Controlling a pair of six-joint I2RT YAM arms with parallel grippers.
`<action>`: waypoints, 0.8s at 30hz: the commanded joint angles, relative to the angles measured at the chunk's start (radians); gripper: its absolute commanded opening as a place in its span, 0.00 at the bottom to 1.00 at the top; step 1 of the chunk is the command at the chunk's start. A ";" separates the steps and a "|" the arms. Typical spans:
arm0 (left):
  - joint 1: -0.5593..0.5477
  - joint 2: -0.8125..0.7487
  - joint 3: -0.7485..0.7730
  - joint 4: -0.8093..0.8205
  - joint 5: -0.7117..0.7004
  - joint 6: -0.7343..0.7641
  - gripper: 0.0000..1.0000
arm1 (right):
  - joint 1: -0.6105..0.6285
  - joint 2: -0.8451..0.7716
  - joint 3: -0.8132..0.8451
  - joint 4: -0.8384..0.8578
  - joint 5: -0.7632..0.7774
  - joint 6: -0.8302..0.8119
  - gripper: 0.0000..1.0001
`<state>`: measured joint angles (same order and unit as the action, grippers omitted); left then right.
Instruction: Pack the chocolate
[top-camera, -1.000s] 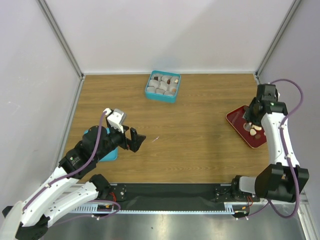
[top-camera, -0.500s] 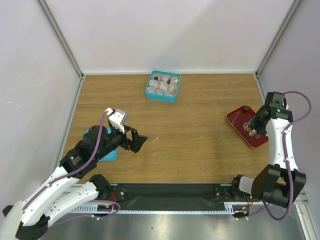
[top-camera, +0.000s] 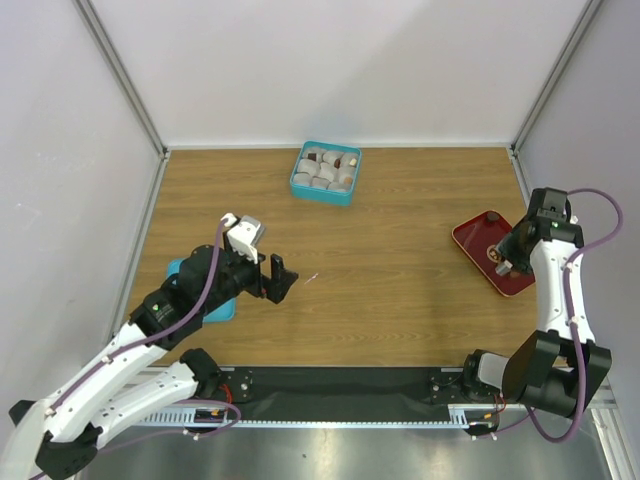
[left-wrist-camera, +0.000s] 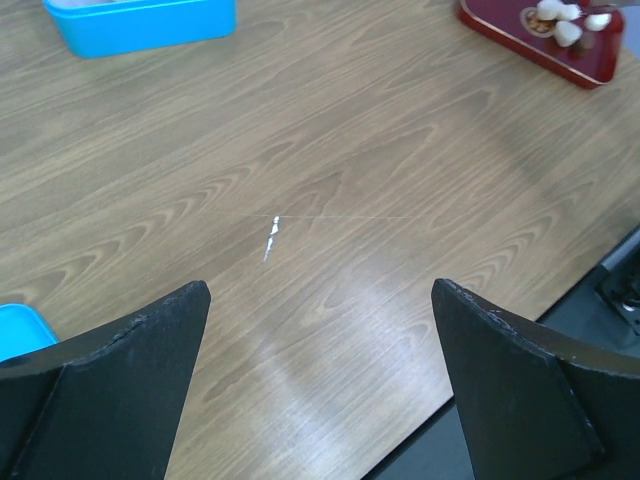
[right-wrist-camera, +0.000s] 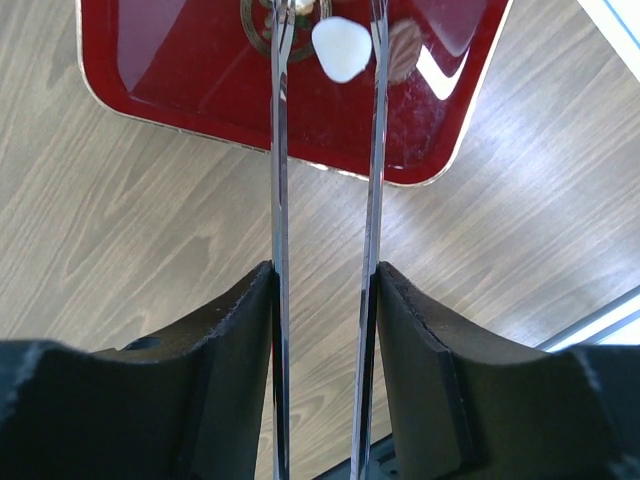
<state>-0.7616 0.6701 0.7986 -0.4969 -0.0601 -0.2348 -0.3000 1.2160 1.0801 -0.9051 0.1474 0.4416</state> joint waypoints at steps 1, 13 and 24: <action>0.001 0.006 -0.006 0.009 -0.038 0.009 1.00 | -0.005 -0.032 -0.031 0.043 -0.017 0.029 0.48; 0.001 0.048 0.001 0.008 -0.052 0.003 1.00 | -0.005 -0.033 -0.111 0.136 -0.103 -0.012 0.48; 0.001 0.049 -0.001 0.009 -0.063 0.003 1.00 | -0.007 0.030 -0.082 0.140 -0.112 -0.018 0.49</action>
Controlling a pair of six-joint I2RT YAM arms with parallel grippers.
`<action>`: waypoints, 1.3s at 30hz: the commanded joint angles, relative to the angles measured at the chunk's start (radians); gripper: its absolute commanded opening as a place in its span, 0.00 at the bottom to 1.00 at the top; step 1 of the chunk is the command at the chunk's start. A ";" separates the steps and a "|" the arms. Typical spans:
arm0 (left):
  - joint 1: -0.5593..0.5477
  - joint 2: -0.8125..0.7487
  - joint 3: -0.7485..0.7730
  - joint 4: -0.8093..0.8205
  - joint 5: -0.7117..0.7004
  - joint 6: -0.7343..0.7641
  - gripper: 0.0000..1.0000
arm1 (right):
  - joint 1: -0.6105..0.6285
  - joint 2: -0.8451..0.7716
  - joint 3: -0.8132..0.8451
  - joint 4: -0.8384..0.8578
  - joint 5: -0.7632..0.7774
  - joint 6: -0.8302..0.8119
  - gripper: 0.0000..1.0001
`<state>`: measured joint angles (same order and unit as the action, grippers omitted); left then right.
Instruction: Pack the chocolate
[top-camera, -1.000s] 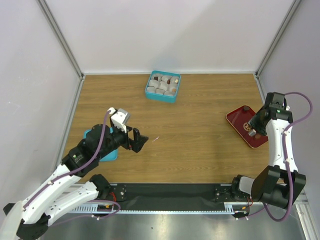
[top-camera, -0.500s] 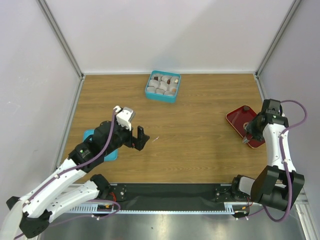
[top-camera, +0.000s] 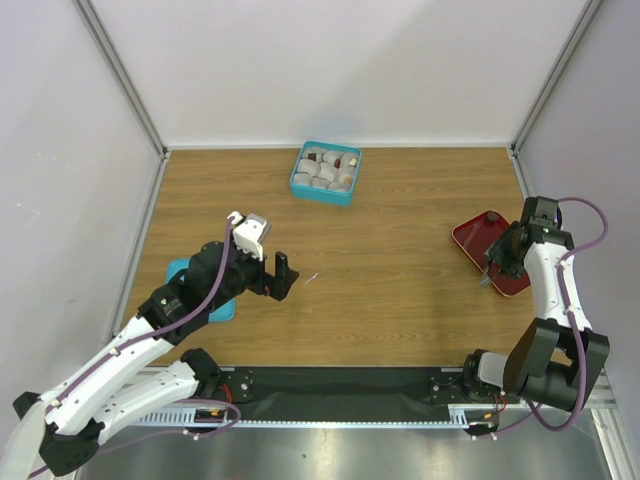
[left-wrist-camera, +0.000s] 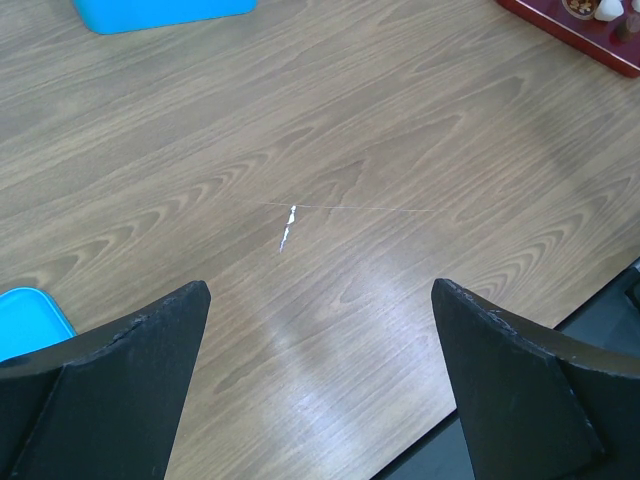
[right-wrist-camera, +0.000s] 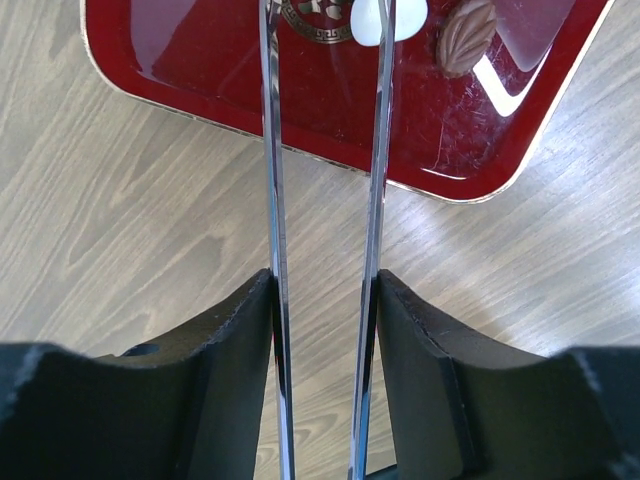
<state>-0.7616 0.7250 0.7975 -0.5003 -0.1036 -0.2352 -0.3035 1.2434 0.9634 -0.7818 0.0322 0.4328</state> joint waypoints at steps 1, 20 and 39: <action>0.001 -0.003 0.002 0.012 -0.018 0.004 1.00 | -0.003 0.002 0.040 0.013 0.011 -0.009 0.49; 0.001 0.002 0.003 0.008 -0.025 -0.004 1.00 | -0.006 0.056 0.024 0.055 -0.074 -0.042 0.48; 0.001 -0.038 0.003 0.012 -0.015 -0.004 1.00 | -0.006 0.074 0.073 -0.048 -0.034 -0.052 0.51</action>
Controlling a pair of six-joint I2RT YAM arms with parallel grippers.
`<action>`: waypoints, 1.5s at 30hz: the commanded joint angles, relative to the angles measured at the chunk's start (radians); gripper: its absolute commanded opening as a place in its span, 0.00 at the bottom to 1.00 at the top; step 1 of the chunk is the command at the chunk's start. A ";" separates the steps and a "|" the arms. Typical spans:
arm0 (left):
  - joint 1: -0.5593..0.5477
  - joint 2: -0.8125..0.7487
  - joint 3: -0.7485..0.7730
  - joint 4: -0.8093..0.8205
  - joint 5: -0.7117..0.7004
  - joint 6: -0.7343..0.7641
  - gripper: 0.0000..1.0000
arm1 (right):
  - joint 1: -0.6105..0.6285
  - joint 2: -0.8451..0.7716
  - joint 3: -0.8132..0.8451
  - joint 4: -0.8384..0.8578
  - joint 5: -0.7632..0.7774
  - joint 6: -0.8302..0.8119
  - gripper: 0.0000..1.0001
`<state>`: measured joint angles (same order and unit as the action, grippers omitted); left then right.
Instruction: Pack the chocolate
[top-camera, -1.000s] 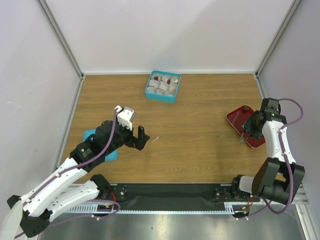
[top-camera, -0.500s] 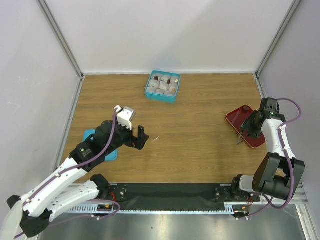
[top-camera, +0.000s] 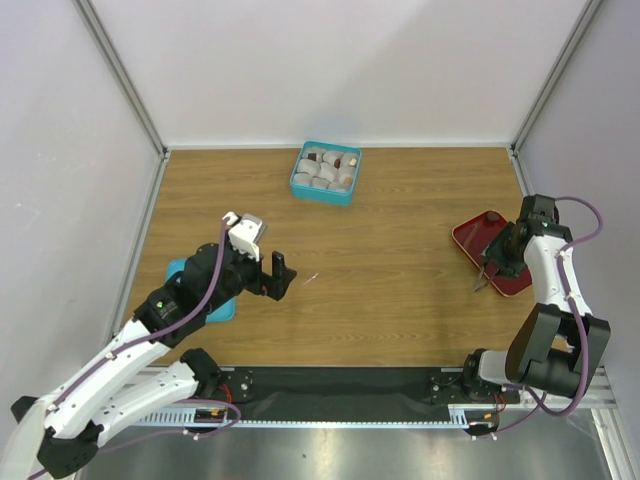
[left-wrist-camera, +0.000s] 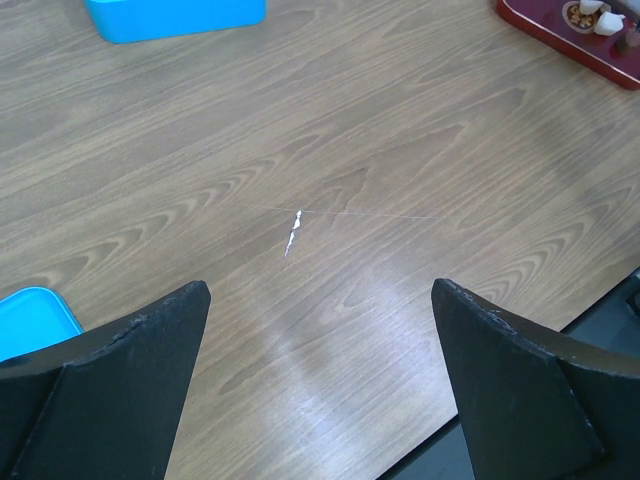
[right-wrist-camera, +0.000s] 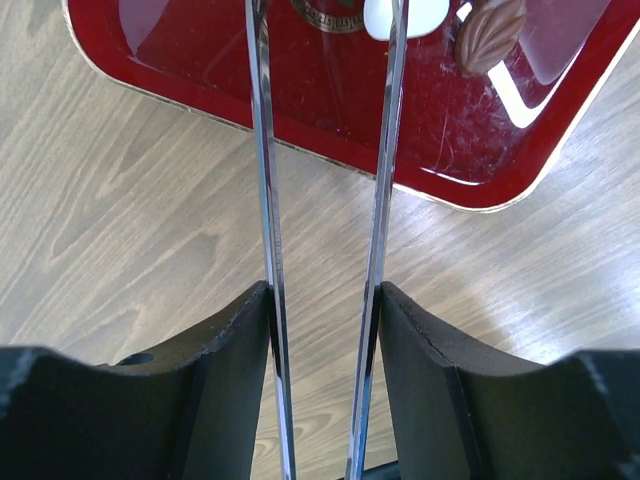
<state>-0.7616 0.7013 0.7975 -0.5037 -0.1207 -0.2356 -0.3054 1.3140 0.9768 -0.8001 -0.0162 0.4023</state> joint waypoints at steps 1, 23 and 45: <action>0.001 -0.016 0.003 0.016 0.004 -0.004 1.00 | -0.004 0.005 0.065 -0.034 0.015 -0.028 0.51; 0.001 -0.094 0.002 0.024 0.035 0.001 1.00 | 0.015 0.199 0.200 -0.122 0.025 -0.086 0.46; 0.002 -0.117 0.003 0.016 0.004 0.007 1.00 | 0.158 0.102 0.434 -0.221 0.061 -0.065 0.27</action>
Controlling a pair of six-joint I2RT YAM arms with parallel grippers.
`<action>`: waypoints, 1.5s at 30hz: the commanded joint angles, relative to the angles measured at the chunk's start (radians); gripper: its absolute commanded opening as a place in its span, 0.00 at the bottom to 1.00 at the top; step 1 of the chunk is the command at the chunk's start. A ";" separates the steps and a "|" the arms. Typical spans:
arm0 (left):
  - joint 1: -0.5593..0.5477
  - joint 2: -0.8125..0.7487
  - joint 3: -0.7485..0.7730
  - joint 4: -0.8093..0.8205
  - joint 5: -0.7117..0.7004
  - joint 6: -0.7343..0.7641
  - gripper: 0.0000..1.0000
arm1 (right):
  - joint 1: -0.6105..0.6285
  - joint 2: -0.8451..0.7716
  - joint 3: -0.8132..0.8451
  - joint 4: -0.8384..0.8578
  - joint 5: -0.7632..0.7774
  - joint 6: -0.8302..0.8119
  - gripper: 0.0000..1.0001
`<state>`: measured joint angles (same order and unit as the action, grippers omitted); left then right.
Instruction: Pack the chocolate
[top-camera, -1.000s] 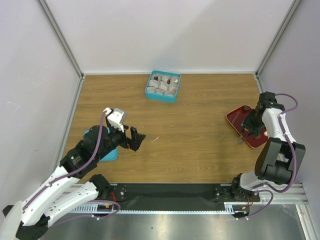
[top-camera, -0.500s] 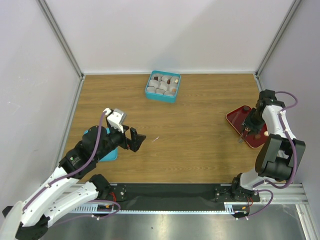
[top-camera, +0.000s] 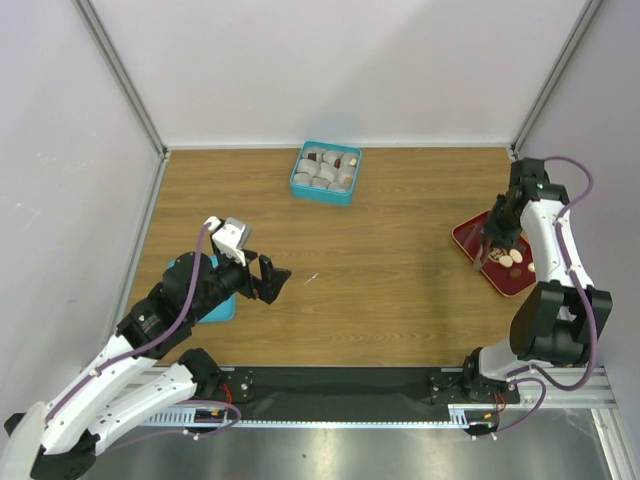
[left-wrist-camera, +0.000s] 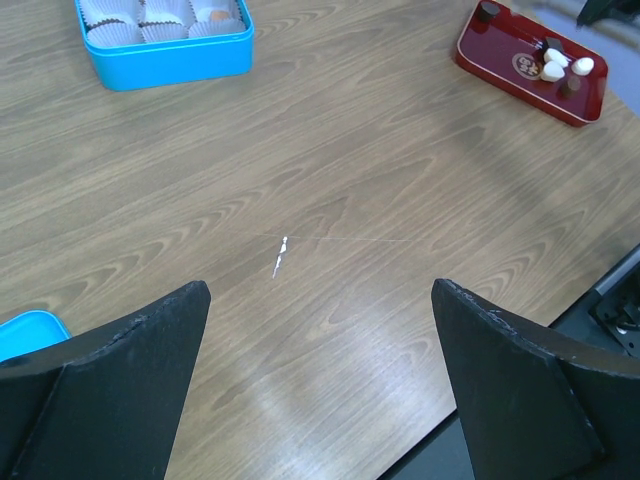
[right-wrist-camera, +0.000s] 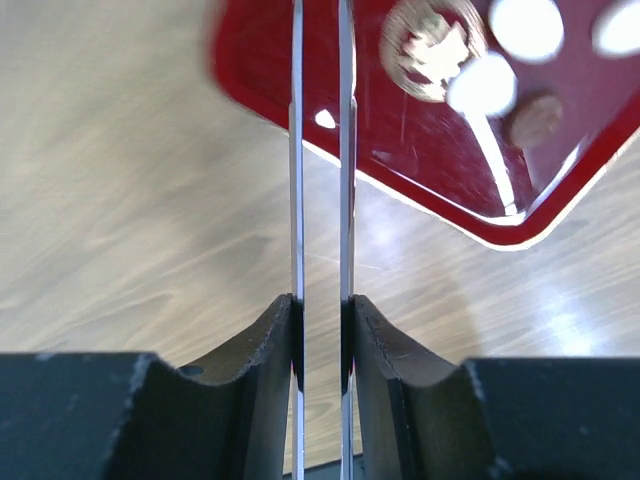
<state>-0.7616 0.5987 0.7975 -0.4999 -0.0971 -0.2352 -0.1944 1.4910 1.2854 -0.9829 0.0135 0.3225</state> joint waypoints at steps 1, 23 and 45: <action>0.002 -0.017 0.003 0.012 -0.026 0.008 1.00 | 0.064 -0.080 0.150 -0.043 0.029 0.033 0.27; 0.004 -0.010 0.000 -0.008 -0.142 0.007 1.00 | 0.690 0.567 0.649 0.553 -0.023 -0.048 0.30; 0.004 0.007 0.005 -0.012 -0.156 0.010 1.00 | 0.714 0.716 0.664 0.520 -0.024 -0.073 0.35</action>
<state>-0.7616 0.6064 0.7975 -0.5270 -0.2440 -0.2352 0.5087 2.2028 1.9411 -0.4988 -0.0170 0.2676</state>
